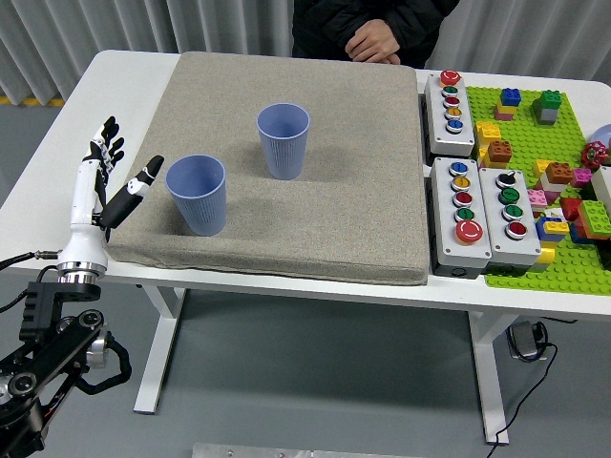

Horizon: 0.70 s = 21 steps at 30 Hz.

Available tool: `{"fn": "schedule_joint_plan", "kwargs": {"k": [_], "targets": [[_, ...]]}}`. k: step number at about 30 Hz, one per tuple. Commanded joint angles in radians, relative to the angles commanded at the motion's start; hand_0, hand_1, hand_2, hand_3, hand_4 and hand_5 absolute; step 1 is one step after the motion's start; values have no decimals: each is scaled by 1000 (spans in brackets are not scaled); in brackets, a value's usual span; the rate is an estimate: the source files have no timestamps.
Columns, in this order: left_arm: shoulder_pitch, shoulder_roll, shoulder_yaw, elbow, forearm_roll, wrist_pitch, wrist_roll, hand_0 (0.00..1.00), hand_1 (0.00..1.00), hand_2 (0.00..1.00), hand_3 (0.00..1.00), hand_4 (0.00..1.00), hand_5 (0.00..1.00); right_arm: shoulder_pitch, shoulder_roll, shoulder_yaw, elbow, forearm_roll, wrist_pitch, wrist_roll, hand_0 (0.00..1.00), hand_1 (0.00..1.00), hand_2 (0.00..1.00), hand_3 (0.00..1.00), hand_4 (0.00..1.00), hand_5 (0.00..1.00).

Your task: Pick cup pour cup place

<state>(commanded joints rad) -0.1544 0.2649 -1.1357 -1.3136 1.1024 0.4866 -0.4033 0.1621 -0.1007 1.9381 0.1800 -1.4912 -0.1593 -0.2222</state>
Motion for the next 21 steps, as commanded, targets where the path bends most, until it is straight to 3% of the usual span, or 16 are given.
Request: {"fn": "schedule_joint_plan", "kwargs": {"k": [7, 19, 21], "targets": [[-44, 1, -33, 26, -64, -28, 2, 874, 929, 998, 998, 998, 659, 3, 1, 1, 0, 0, -1, -1, 695, 617, 590, 585, 2, 240], [-63, 2, -60, 38, -200, -90, -4, 865, 918, 998, 998, 998, 666, 6, 0, 1, 0, 1, -2, 0, 695, 617, 590, 585, 2, 240], [-65, 3, -60, 39, -227, -99, -6, 837, 878, 983, 962, 998, 680, 7, 0, 1, 0, 2, -2, 0, 695, 617, 590, 585, 2, 242]]}}
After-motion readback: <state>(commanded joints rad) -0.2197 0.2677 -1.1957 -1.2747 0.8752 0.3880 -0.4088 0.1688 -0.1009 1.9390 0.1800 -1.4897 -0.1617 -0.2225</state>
